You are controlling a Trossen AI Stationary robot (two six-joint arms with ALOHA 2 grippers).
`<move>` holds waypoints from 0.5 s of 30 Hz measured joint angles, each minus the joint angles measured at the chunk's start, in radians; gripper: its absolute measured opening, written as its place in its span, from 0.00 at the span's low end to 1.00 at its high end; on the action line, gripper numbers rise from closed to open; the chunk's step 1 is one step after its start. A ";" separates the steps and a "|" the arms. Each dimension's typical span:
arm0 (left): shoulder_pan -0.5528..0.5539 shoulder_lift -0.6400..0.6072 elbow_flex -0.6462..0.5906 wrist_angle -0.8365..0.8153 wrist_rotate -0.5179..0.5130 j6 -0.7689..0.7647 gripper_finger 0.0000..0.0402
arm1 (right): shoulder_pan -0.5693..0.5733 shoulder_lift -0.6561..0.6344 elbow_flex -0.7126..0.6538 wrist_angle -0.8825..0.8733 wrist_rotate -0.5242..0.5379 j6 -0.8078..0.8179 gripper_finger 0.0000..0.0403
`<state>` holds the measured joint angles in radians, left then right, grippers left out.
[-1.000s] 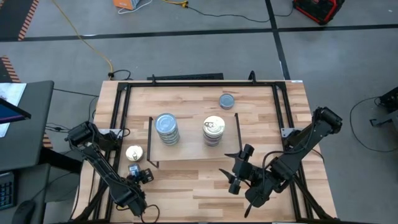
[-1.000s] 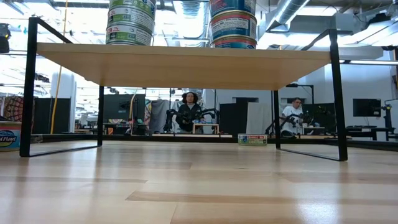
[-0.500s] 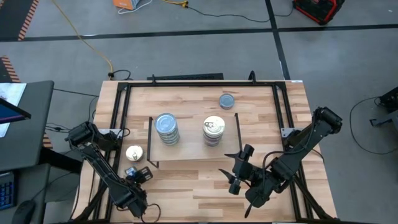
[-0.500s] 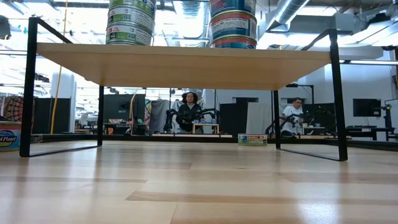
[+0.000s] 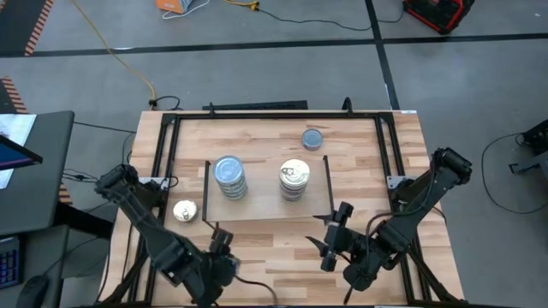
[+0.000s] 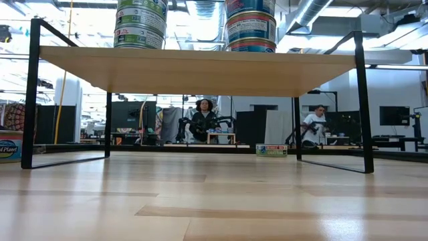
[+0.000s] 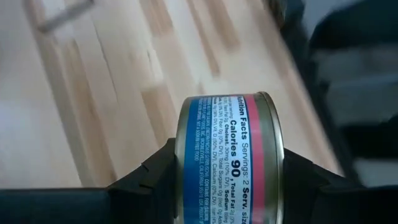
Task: Stack canned seafood by type on shelf
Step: Stack the blue tuna can on top of the blue tuna can on the shelf
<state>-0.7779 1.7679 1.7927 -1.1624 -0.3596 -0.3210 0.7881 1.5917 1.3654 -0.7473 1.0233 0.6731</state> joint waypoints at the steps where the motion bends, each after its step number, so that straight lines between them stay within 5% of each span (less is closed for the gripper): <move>1: 0.018 0.000 0.025 0.011 0.005 0.015 0.45 | 0.006 0.000 0.000 -0.001 0.000 0.000 0.75; 8: 0.194 -0.001 0.225 0.069 0.158 0.151 0.47 | 0.025 0.000 -0.005 0.005 0.038 0.007 0.75; 15: 0.429 -0.002 0.449 0.074 0.440 0.282 0.47 | 0.024 0.000 -0.058 -0.004 0.053 0.024 0.75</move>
<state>-0.3488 1.7660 2.2420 -1.0882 0.0805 -0.0390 0.8120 1.5920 1.3075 -0.7513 1.0760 0.6967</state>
